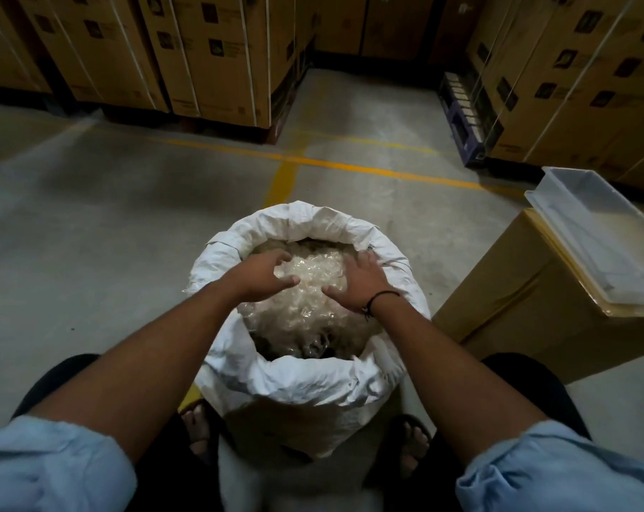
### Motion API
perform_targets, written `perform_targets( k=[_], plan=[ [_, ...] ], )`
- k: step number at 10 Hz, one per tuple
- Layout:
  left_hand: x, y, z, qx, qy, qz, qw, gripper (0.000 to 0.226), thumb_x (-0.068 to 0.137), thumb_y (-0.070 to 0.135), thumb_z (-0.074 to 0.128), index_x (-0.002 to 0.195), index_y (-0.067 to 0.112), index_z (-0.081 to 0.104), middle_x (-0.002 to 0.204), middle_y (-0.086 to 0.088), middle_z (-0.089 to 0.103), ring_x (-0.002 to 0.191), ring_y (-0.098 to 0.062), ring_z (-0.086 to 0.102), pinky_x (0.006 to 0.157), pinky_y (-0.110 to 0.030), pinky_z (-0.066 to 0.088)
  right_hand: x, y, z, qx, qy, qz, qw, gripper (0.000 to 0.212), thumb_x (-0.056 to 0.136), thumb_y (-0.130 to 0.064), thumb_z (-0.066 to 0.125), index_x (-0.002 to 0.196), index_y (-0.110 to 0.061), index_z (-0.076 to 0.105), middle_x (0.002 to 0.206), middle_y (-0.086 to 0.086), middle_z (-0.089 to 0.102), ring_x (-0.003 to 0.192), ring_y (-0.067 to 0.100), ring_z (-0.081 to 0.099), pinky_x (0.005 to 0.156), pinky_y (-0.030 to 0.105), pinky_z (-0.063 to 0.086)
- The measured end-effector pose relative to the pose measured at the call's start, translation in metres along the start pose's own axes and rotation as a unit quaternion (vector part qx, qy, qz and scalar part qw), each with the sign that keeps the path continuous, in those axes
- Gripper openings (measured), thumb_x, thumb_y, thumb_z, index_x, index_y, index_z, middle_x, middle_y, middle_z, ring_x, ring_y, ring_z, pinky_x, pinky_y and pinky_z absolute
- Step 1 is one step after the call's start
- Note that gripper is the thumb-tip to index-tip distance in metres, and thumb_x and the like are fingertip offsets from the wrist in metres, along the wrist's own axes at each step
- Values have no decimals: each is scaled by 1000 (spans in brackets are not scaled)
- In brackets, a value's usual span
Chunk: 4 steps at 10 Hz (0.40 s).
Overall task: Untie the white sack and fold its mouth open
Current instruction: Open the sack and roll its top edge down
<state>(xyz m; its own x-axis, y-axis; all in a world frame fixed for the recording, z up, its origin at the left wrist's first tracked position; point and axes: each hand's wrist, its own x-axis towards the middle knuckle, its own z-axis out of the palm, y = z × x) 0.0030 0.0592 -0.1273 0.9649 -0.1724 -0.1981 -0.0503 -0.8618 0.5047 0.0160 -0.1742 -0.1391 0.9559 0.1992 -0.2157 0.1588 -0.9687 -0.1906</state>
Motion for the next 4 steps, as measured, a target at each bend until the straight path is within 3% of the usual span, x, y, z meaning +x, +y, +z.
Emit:
perform_targets(
  k=[1,2,3,4],
  plan=[
    [39,-7,-3,14,-13,10,1000,62,84,48,73,136,19,56,137,0,60,127,-21,56,108,-42,45,42,11,-7,-46,-3,9,999,94,82,-73,53,153,-18,22,163,23,5,150,45,-9,122,56,5],
    [85,-28,-19,76,32,23,996,68,80,45,76,140,22,53,149,-6,52,140,-28,45,114,-45,38,84,30,-16,-122,-2,2,992,92,84,-69,53,152,-15,23,163,25,1,149,47,-8,121,58,3],
    [115,-33,-27,152,19,36,987,65,83,45,74,141,23,54,154,-6,46,138,-28,47,111,-42,41,114,35,-20,-151,-46,-2,988,80,86,-64,52,147,-15,34,160,27,17,149,47,8,121,57,10],
    [140,-16,-33,194,69,36,978,36,87,42,63,121,31,67,121,0,69,107,-24,65,87,-36,53,128,14,-39,-147,3,-32,989,44,89,-46,52,122,-18,59,128,15,62,120,37,56,105,44,44]
  ],
)
